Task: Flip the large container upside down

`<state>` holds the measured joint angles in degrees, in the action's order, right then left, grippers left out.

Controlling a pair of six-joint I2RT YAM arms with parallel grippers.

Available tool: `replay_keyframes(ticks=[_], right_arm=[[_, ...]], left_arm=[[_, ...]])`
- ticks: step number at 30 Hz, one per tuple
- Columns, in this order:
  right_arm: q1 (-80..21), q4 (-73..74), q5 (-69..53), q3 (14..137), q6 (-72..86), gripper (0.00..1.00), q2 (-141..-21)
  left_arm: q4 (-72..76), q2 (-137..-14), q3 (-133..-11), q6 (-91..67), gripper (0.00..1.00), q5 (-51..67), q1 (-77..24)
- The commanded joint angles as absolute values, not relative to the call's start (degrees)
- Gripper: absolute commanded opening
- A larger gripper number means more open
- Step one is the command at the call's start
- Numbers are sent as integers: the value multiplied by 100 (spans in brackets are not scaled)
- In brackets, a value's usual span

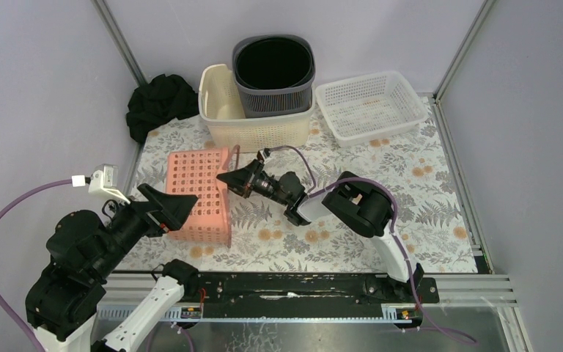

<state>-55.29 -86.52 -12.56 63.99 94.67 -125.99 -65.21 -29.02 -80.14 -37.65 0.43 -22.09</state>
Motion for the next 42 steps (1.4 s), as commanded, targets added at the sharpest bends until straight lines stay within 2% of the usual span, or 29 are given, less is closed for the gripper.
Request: replay_keyframes(ticks=[1,7,11,13,16,18,23,28,33,37,42], right_arm=[[-5523,-9765,-928,6187,9314,0,-12639],[-5340,-9757,-984,5312,9125,2,-12486],[-5124,-9741,-1090,4490,9046,20,-12244],[-5021,-9741,-1170,4136,8994,34,-12135],[-4896,-9722,-1336,3749,8963,46,-12060],[-4822,-9580,-1474,3576,8985,53,-12066],[-4671,-9240,-1678,3162,9018,59,-12075],[-4598,-7503,-1884,3096,8542,72,-11564],[-4431,-5075,-2146,3415,7894,77,-10996],[-4267,-3747,-2222,3569,7241,77,-10496],[-4252,-2473,-1986,3925,6364,72,-9611]], left_arm=[[-6416,-2961,-7930,-3761,100,-15,-2228],[-6425,-2939,-7890,-3769,100,0,-2224],[-6435,-2933,-7829,-3778,100,7,-2228],[-6434,-2926,-7790,-3800,100,15,-2223],[-6434,-2923,-7749,-3821,100,24,-2224],[-6434,-2924,-7728,-3831,100,26,-2228],[-6434,-2910,-7691,-3875,100,51,-2224],[-6426,-2904,-7596,-3897,100,69,-2224],[-6364,-2900,-7540,-3911,100,87,-2224],[-6358,-2891,-7515,-3894,100,75,-2224],[-6355,-2853,-7437,-3880,100,24,-2224]])
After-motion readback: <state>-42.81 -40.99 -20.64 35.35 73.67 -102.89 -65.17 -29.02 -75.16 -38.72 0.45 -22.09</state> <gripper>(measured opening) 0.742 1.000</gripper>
